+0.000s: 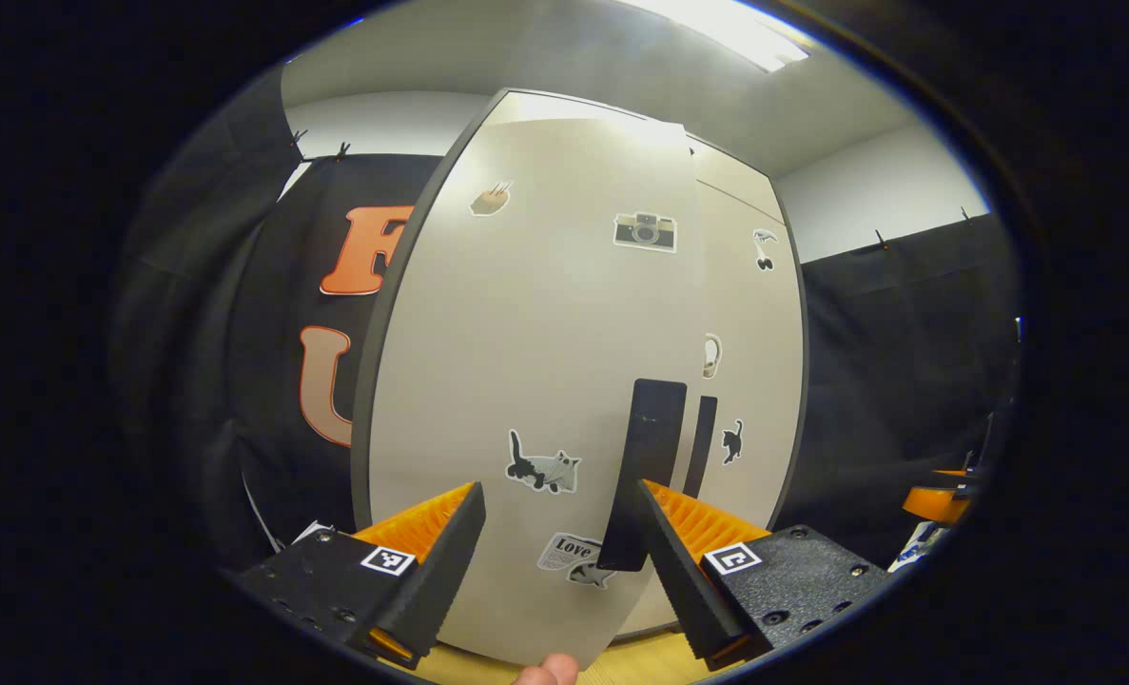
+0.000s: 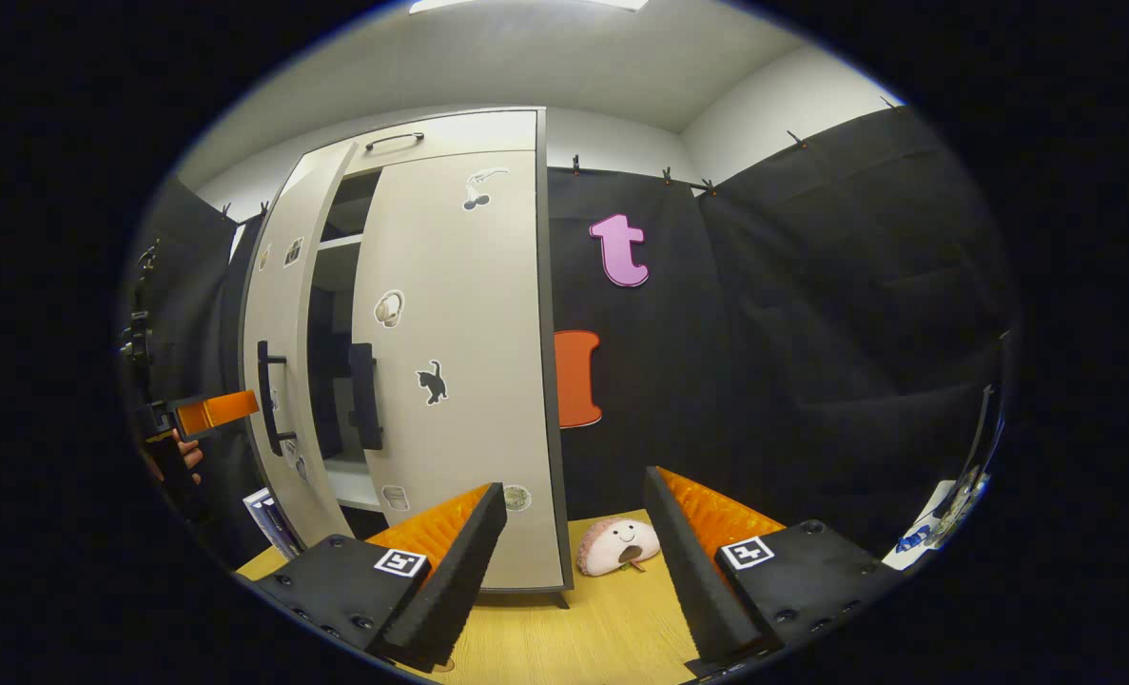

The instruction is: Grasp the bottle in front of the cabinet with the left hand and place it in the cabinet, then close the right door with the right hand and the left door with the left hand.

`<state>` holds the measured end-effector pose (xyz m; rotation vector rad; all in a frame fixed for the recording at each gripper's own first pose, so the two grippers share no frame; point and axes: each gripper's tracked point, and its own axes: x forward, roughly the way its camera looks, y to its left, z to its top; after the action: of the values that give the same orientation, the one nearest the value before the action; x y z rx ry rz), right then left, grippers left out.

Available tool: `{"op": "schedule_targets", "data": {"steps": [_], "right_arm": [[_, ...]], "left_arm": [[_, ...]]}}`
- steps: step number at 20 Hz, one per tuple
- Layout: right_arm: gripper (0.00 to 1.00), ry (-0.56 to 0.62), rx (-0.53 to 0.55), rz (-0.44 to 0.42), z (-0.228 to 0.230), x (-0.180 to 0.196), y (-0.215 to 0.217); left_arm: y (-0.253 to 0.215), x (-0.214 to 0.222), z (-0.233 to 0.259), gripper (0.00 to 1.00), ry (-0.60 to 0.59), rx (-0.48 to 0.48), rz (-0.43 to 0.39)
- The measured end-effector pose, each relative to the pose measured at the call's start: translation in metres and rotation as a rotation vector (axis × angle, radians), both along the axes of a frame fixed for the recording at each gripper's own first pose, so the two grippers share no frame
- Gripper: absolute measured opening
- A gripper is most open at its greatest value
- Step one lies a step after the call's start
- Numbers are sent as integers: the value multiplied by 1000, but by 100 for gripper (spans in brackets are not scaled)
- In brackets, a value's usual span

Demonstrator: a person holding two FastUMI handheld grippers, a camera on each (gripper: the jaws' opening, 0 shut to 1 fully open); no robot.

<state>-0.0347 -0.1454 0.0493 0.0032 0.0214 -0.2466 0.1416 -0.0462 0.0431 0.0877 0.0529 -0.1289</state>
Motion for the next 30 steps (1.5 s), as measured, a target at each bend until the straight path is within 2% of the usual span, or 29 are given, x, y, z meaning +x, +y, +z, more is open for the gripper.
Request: {"op": "schedule_targets", "data": {"steps": [1,2,10,19,23,30], "right_arm": [[96,-1,3,-4,0,-1,-1],[96,-1,5,-8,0,-2,-4],[96,-10,16,-47,2,-11,-18],[96,-2,15,2,-1,-10,2],[96,3,21,31,-3,-8,13],[96,3,36,97,-7,3,39]], "left_arm": [[-1,3,-2,92,-1,-8,1],[-2,8,-5,95,7,-11,1],[-10,46,-11,96,0,7,-9],[-11,65,-15,96,-7,27,-1],[-14,51,-10,96,-12,4,-13],[5,-16,22,96,-61,18,21]]}}
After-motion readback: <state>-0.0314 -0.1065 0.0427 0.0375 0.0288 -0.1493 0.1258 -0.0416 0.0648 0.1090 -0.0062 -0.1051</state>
